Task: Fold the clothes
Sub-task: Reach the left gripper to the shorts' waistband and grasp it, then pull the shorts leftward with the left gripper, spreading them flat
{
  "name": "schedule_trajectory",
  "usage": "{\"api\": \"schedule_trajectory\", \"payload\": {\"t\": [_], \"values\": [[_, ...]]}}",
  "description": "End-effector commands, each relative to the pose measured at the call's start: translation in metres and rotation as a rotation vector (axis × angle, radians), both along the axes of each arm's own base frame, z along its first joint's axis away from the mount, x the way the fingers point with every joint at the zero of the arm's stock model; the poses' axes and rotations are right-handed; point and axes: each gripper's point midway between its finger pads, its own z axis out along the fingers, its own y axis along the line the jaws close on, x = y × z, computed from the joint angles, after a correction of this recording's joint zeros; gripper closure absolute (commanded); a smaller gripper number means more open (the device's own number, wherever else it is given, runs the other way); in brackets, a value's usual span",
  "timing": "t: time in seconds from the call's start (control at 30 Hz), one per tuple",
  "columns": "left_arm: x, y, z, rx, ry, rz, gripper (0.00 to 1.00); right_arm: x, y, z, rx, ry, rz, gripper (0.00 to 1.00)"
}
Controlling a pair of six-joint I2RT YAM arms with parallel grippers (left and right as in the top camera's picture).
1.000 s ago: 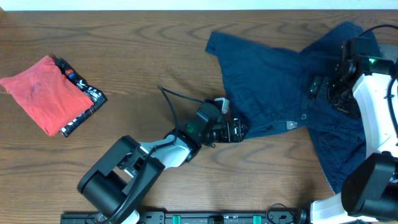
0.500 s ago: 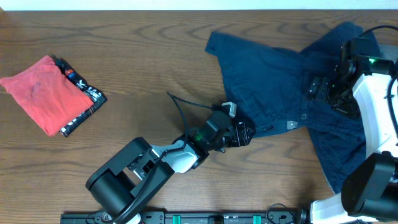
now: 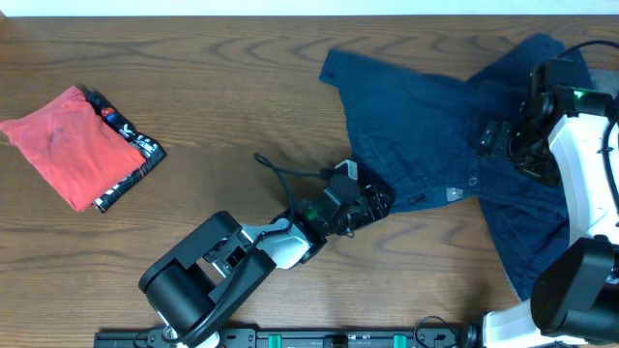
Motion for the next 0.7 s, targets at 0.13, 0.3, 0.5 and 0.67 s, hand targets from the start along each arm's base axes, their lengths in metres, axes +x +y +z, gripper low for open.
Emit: {"api": "schedule_trajectory", "payload": {"t": [0.13, 0.3, 0.5, 0.67], "values": [[-0.007, 0.021, -0.034, 0.085, 0.148, 0.123, 0.30, 0.002, -0.002, 0.005, 0.003, -0.018, -0.020, 0.01], [-0.002, 0.022, -0.032, 0.088, 0.130, 0.142, 0.50, 0.002, -0.002, 0.005, 0.004, -0.018, -0.020, 0.01], [0.004, 0.027, -0.033, 0.108, 0.107, 0.178, 0.58, 0.001, -0.002, 0.005, 0.004, -0.015, -0.020, 0.01], [0.004, 0.028, -0.037, 0.124, 0.096, 0.190, 0.60, 0.001, -0.002, 0.005, 0.004, -0.015, -0.020, 0.01]]}}
